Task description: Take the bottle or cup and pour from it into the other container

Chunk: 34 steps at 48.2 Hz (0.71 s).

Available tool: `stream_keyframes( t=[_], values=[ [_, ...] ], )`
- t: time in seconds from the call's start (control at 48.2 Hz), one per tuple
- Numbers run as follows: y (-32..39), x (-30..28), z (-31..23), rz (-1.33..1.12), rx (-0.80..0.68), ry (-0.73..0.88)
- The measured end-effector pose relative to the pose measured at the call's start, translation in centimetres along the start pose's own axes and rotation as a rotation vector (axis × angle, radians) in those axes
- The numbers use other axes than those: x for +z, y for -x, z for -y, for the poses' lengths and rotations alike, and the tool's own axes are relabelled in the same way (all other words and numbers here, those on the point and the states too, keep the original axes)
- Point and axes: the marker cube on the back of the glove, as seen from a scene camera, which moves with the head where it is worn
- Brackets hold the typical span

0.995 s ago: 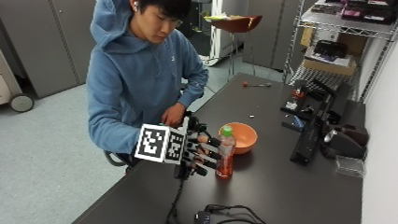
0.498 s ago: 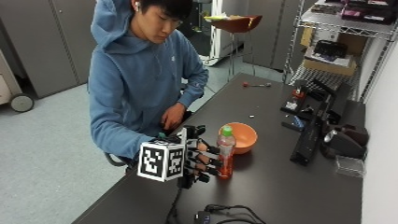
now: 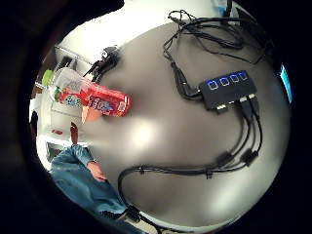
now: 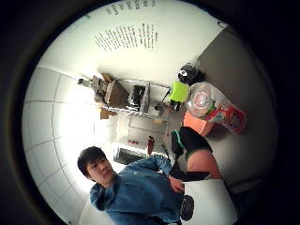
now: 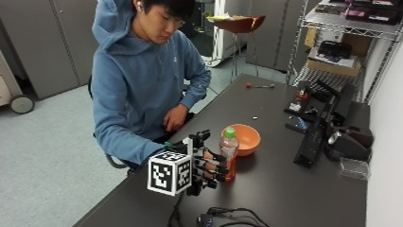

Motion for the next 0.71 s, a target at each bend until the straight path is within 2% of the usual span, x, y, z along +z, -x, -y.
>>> stream_keyframes(
  t=[0.705],
  values=[
    [-0.5,4.6,1.7,0.076,-0.015,0.066]
  ],
)
